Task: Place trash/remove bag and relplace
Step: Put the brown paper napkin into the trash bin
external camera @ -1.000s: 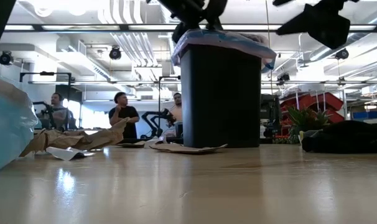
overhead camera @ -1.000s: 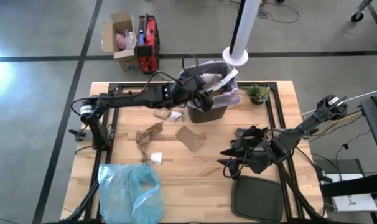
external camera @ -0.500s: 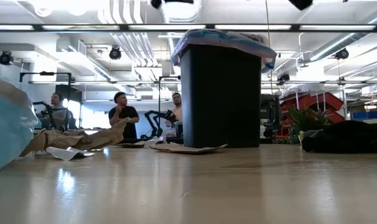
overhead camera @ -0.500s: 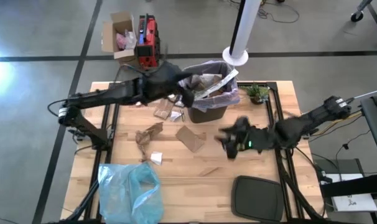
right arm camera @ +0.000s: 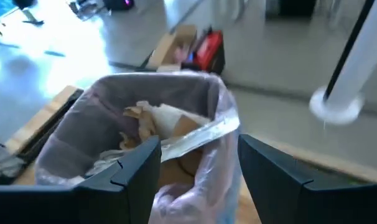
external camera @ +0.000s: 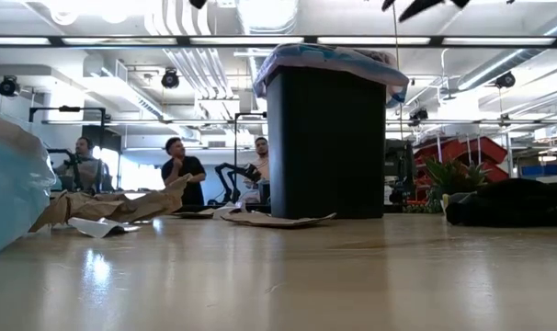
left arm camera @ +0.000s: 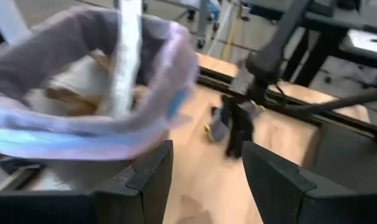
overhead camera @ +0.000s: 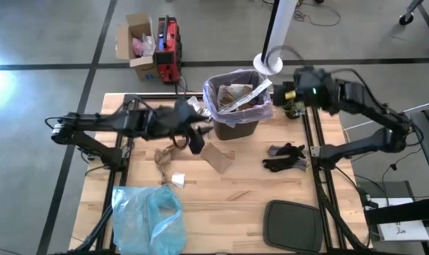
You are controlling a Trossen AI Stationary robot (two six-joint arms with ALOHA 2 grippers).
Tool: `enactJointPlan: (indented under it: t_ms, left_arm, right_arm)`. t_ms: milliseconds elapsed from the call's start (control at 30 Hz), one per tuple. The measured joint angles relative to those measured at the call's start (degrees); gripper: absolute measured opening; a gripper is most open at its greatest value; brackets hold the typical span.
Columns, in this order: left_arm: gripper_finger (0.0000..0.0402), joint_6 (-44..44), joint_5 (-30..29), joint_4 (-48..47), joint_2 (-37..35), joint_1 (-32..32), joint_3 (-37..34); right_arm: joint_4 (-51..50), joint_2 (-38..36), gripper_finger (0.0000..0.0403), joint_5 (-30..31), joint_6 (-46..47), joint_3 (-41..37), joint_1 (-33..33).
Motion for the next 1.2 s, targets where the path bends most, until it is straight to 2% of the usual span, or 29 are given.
enactJointPlan:
  t_ms: [67,133,400,500,633,767,1033,1133,1200]
  left_arm:
    - [0.0179,-0.51,0.02,3.2,0.04,-1.73,-2.61]
    - [0.018,-0.63,0.0,6.99,0.04,-3.16,-5.09]
    - [0.0189,-5.47,-0.09,15.44,0.13,-6.98,-12.19]
    - [0.0189,-6.79,-0.13,17.08,0.15,-7.65,-13.73]
    - [0.0185,-8.14,-0.18,19.4,0.15,-7.87,-15.05]
    - [0.018,-8.2,-0.24,19.51,0.15,-8.58,-14.95]
    - [0.0178,-8.2,-0.57,19.53,0.15,-9.97,-14.97]
    - [0.0175,-8.2,-0.63,19.51,0.15,-9.97,-14.99]
    - [0.0174,-8.2,-0.64,19.53,0.15,-9.97,-14.9]
  right_arm:
    - [-0.02,1.05,0.0189,-9.75,3.2,-0.48,-6.34]
    - [-0.22,2.17,0.0177,-15.38,3.69,-0.96,-11.36]
    - [0.94,5.13,0.0104,-23.19,3.78,-0.96,-20.04]
    - [1.26,7.16,0.007,-25.79,4.57,-0.92,-20.51]
    - [1.32,9.96,0.0043,-26.12,7.16,-1.0,-20.38]
    - [1.33,11.57,0.0049,-26.94,8.09,-0.98,-21.21]
    - [6.17,11.77,0.0116,-27.11,5.6,-0.98,-21.2]
    - [6.45,12.0,0.0117,-27.2,6.3,-0.94,-21.13]
    - [5.7,12.56,0.0103,-27.2,5.56,-0.95,-21.15]
